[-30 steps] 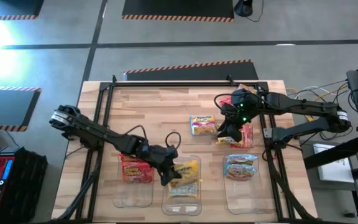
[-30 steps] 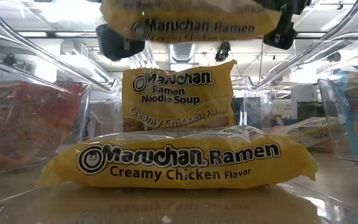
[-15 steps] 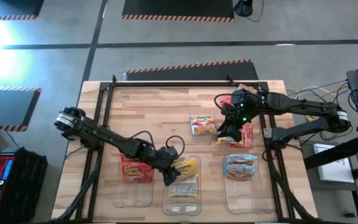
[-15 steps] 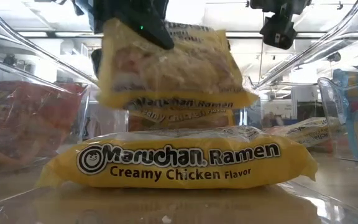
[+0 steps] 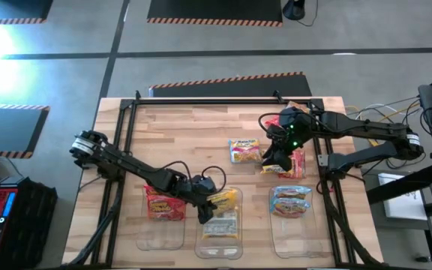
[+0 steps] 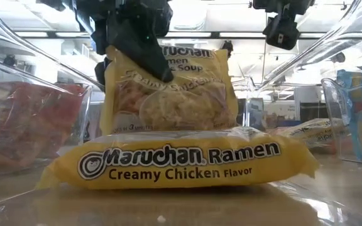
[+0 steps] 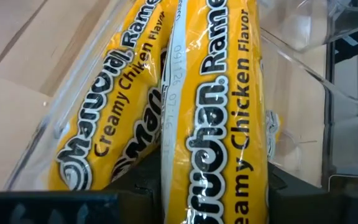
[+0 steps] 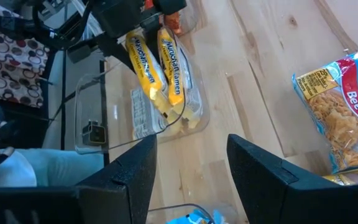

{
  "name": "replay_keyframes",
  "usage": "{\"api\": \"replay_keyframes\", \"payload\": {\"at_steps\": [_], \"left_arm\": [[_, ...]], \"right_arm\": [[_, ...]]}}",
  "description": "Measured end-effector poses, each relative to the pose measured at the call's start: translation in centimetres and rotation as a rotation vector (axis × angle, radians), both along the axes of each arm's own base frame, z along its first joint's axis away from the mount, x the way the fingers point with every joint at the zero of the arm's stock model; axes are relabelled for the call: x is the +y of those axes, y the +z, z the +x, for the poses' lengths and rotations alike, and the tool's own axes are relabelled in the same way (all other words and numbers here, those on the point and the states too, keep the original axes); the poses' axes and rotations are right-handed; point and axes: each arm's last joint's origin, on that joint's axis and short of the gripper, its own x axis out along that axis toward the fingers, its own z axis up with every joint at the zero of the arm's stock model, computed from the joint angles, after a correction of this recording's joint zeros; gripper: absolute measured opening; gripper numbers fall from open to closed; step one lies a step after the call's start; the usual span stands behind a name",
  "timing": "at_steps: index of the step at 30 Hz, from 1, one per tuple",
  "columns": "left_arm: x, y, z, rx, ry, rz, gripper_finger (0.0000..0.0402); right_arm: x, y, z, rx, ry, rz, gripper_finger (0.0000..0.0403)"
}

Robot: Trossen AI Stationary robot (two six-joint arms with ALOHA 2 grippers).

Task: Sort Maruchan noodles
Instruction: Put the yellow noodle pack into the middle transparent bin, then put the blue noodle pack into the right transparent bin

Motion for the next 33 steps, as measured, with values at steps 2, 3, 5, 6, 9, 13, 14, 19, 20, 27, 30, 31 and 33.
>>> {"api": "replay_keyframes", "payload": {"at_steps": [2, 3, 5, 6, 9, 13, 14, 19, 20, 27, 30, 31, 33], "left_arm": [[0.0, 0.0, 0.1, -0.006, 0.001, -0.002, 0.0118], [0.0, 0.0, 0.1, -0.008, 0.001, -0.004, 0.0120], [0.0, 0.0, 0.1, -0.008, 0.003, -0.005, 0.0127], [0.0, 0.0, 0.1, -0.006, 0.005, -0.007, 0.0131], [0.0, 0.0, 0.1, -0.006, 0.006, -0.007, 0.0148], [0.0, 0.2, 0.1, -0.011, 0.006, -0.009, 0.0178], [0.0, 0.3, 0.1, -0.011, 0.007, -0.010, 0.0186], [0.0, 2.6, 0.3, 0.015, -0.012, 0.023, 0.0223], [0.1, 3.2, 0.2, 0.038, -0.017, 0.048, 0.0229], [0.7, 7.7, 0.0, 0.165, 0.036, 0.178, 0.0244], [1.3, 9.3, -0.2, 0.202, 0.076, 0.231, 0.0245], [1.6, 9.7, -0.2, 0.209, 0.083, 0.234, 0.0245], [2.0, 10.4, -0.2, 0.224, 0.095, 0.238, 0.0245]], "right_arm": [[0.0, 0.0, 0.0, 0.000, 0.000, 0.000, 0.0185], [0.0, 0.0, 0.0, 0.000, 0.000, 0.000, 0.0185], [0.0, 0.0, 0.0, 0.000, 0.000, 0.000, 0.0184], [0.0, 0.0, 0.0, 0.000, 0.000, 0.000, 0.0183], [0.0, 0.0, 0.0, 0.000, 0.000, 0.000, 0.0182], [0.0, 0.0, 0.0, 0.000, 0.000, 0.000, 0.0185], [0.0, 0.0, 0.0, 0.000, 0.000, 0.000, 0.0185], [0.0, 0.0, 0.0, 0.000, 0.000, 0.000, 0.0183], [0.0, 0.0, 0.0, 0.000, 0.000, 0.000, 0.0183], [0.0, 0.0, 0.0, 0.000, 0.000, 0.000, 0.0183], [0.0, 0.0, 0.0, 0.000, 0.000, 0.000, 0.0183], [0.0, 0.0, 0.0, 0.000, 0.000, 0.000, 0.0183], [0.0, 0.0, 0.0, 0.000, 0.000, 0.000, 0.0183]]}}
